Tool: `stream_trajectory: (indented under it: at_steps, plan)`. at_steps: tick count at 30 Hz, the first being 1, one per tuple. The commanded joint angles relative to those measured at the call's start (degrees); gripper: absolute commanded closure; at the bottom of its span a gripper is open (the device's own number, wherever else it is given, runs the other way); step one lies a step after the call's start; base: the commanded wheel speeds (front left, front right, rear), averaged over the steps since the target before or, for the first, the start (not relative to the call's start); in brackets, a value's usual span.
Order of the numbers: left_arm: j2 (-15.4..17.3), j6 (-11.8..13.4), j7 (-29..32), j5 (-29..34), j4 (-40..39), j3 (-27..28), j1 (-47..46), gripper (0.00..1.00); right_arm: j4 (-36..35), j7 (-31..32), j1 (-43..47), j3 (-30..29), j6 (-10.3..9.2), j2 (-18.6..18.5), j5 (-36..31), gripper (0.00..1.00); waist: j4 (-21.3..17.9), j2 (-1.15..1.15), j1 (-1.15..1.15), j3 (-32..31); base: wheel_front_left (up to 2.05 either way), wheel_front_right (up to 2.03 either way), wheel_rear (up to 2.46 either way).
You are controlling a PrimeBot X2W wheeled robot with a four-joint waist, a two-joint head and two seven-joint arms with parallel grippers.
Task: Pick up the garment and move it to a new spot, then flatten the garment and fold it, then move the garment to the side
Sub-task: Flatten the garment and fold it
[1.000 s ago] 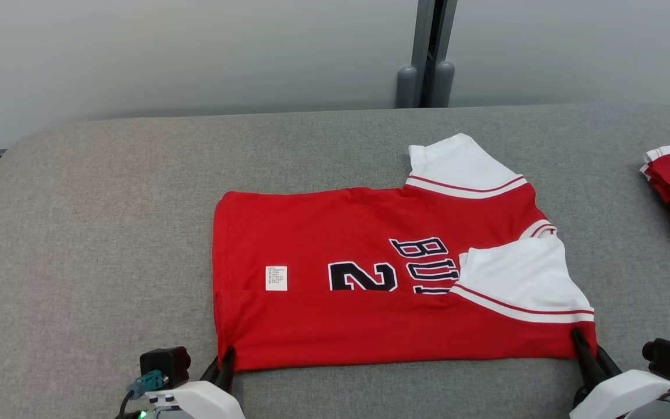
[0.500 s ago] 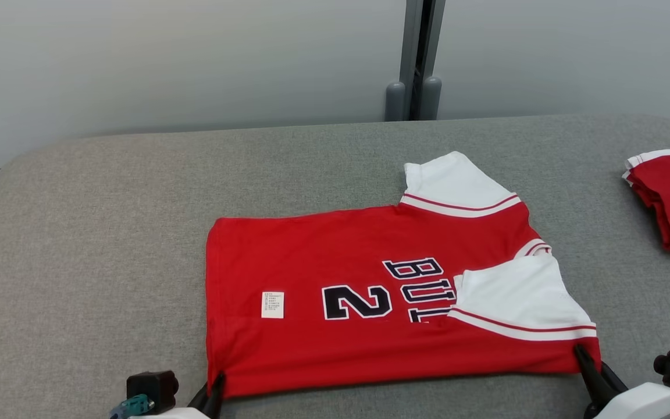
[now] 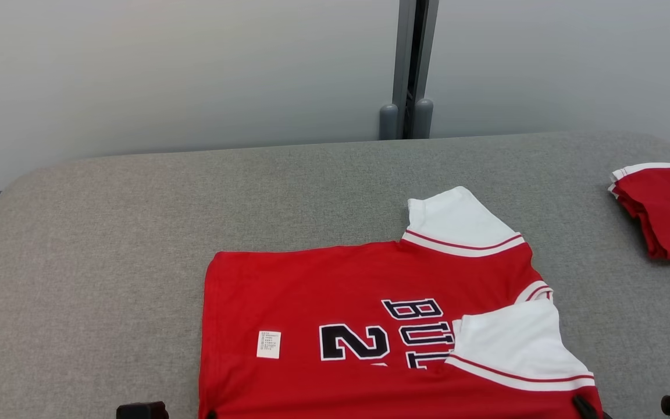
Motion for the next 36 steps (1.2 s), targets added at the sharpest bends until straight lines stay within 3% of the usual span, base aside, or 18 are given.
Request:
stream_trajectory:
  at_steps: [1,8,9,10,11,16,24,27,30,36]
  plan:
    - [0.64,0.55,0.03,-0.04,-0.25,0.30,0.54,1.00,-0.26,0.23,0.87,-0.09,-0.04,-0.39,0.14,1.00,-0.02,0.00,0.00,0.04,0.00,0.00,0.00]
    - [1.45,1.53,0.65,0.17,-2.54,-0.13,1.80,1.00,-1.65,1.64,2.48,-1.62,-0.04,-0.32,-1.19,1.00,-0.23,0.00,0.00,0.33,0.00,0.00,0.00]
    - [1.50,1.66,0.82,0.16,-2.62,-0.23,1.95,1.00,-1.42,1.42,2.52,-2.23,-0.04,0.05,-1.16,0.65,-0.29,0.00,0.00,0.30,0.00,0.00,0.00]
    - [1.58,1.94,0.85,0.24,-2.59,-0.27,1.97,0.53,-1.34,1.34,2.42,-2.69,-0.04,0.31,-1.54,0.00,-0.33,0.00,0.00,0.27,0.00,0.00,0.00]
    - [1.64,2.15,1.00,0.31,-2.59,-0.33,1.92,0.00,-1.17,1.36,2.42,-3.39,-0.04,0.73,-1.58,0.00,-0.36,0.00,0.00,0.23,0.00,0.00,0.00]
    - [2.77,3.24,1.63,1.44,-2.94,-0.66,1.54,0.00,-1.01,1.57,1.95,-6.24,-0.02,1.63,-3.17,0.00,-0.45,0.00,0.00,0.16,0.00,0.00,0.00]
    - [2.86,6.66,-4.72,4.94,-2.31,2.58,-2.41,0.00,-3.37,-5.14,-2.33,-11.31,-0.02,2.53,-10.65,0.00,-1.38,0.00,0.00,1.54,0.00,0.00,0.00]
    - [2.04,7.47,-9.25,5.22,-2.04,5.61,-4.37,0.00,-6.05,-7.56,-5.50,-10.19,-0.02,2.01,-15.03,0.00,-2.70,0.00,0.00,2.87,0.00,0.00,0.00]
    - [0.50,7.30,-13.91,6.72,-0.80,9.30,-7.31,0.00,-7.77,-10.48,-9.86,-9.16,-0.02,1.89,-20.73,0.00,-4.29,0.00,0.00,4.45,0.00,0.00,0.00]
    - [-2.02,5.38,-15.08,11.94,-0.12,15.06,-10.44,0.00,-10.77,-13.20,-15.36,-9.46,-0.02,4.08,-28.85,0.00,-5.70,0.00,0.00,7.14,0.00,0.00,0.00]
